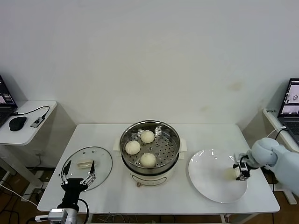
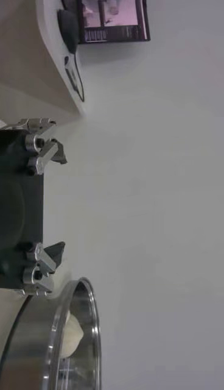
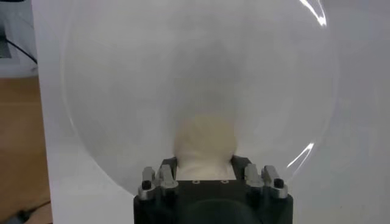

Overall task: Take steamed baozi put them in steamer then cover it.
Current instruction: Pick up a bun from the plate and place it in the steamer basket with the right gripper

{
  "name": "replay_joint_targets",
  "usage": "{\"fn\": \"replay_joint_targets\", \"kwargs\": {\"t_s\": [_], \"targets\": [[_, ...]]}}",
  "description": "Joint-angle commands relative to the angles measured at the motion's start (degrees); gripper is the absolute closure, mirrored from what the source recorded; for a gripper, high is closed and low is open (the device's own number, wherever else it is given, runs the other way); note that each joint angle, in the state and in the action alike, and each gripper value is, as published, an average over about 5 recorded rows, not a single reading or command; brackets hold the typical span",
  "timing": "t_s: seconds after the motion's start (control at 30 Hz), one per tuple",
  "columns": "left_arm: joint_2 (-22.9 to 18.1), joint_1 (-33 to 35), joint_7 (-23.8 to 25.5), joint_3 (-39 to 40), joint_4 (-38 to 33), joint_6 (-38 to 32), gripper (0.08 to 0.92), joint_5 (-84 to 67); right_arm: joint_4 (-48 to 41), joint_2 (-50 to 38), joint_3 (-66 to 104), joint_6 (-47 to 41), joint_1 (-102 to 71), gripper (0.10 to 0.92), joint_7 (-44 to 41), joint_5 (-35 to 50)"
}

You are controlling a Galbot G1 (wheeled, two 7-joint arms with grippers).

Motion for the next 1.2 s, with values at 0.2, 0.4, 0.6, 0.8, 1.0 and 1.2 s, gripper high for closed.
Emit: {"fn": "replay_joint_targets", "kwargs": {"t_s": [0.2, 0.4, 0.6, 0.8, 1.0, 1.2], "targets": [[0.2, -0.6, 0.0, 0.7, 0.7, -0.1, 0.177, -0.1, 7.2, -0.4, -19.5, -5.6, 32.6, 0.493, 0.1, 16.5], [0.3, -1.1, 0.1, 1.0, 0.9, 0.0, 0.177, -0.2, 9.2, 5.8, -30.7, -11.1, 49.0, 0.488, 2.6, 27.2], [0.3, -1.6, 0.1, 1.3, 1.3, 0.0, 0.177, -0.3, 9.8, 15.5, -37.3, -16.4, 56.5, 0.481, 7.1, 37.3], [0.1, -2.0, 0.1, 1.5, 1.8, 0.0, 0.177, -0.3, 8.2, 24.8, -39.0, -20.7, 54.5, 0.474, 11.4, 42.7], [-0.1, -2.0, 0.1, 1.2, 2.0, 0.0, 0.177, -0.3, 2.9, 32.5, -38.6, -22.3, 49.9, 0.474, 13.8, 42.8], [-0.3, -1.8, 0.1, 0.7, 1.8, -0.1, 0.177, -0.4, -0.9, 37.1, -39.3, -23.7, 45.9, 0.474, 15.8, 42.2]]}}
